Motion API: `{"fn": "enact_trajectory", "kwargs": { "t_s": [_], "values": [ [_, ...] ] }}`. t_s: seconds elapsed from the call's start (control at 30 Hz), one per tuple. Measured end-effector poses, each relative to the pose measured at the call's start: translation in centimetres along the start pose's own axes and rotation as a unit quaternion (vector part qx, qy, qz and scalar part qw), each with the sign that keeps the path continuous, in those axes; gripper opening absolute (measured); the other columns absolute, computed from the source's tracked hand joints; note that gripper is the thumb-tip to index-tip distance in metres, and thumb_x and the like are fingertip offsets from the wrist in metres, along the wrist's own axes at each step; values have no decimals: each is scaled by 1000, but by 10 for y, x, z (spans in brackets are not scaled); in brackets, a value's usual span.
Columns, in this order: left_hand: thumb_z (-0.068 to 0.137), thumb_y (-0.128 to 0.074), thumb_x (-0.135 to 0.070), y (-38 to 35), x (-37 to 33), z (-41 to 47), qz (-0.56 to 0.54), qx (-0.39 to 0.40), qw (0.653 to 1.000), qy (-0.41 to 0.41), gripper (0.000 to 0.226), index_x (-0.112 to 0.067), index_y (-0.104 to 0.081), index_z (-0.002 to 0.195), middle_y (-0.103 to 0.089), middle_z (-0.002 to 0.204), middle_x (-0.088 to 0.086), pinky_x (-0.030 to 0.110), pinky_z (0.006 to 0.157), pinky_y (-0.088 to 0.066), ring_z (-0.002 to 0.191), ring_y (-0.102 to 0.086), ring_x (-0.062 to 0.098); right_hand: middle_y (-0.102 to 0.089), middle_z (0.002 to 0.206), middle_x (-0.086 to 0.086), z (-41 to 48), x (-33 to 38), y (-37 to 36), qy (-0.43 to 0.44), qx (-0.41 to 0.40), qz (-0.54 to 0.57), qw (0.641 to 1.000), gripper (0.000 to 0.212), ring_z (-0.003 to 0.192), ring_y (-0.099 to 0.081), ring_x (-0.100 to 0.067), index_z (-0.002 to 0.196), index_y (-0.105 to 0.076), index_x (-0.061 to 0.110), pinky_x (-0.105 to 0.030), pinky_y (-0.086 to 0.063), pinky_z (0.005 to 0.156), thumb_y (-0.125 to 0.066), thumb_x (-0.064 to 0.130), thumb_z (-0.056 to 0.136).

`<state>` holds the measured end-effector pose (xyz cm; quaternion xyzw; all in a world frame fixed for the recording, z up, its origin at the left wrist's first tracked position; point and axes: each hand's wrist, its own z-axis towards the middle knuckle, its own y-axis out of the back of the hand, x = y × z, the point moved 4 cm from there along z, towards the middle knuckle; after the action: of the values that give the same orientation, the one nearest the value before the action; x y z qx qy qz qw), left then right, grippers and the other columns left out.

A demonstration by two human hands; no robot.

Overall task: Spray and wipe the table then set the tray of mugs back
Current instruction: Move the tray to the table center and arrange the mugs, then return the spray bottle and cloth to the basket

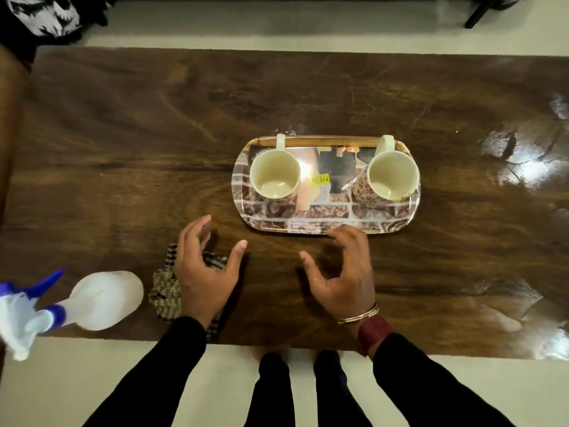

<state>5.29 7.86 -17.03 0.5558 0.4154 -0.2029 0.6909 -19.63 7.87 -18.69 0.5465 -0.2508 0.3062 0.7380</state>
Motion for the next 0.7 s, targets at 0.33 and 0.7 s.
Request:
{"fn": "enact_trajectory", "kwargs": {
  "t_s": [0.33, 0.7],
  "values": [
    [96, -62, -1, 95, 43, -37, 54, -121, 991, 33, 16, 0, -70, 110, -69, 106, 11, 22, 90, -52, 98, -63, 8, -61, 140, -13, -23, 107, -118, 117, 270, 58, 954, 60, 136, -54, -27, 138, -60, 3, -34, -39, 121, -76, 37, 91],
    [72, -86, -37, 164, 101, -105, 59, -266, 950, 154, 54, -5, -45, 83, -45, 75, 9, 41, 60, -41, 64, -42, 28, -13, 175, -9, -77, 149, -194, 172, 377, -142, 899, 108, 162, -8, -26, 165, -21, 8, -53, -4, 130, -50, 77, 87]
  ]
}}
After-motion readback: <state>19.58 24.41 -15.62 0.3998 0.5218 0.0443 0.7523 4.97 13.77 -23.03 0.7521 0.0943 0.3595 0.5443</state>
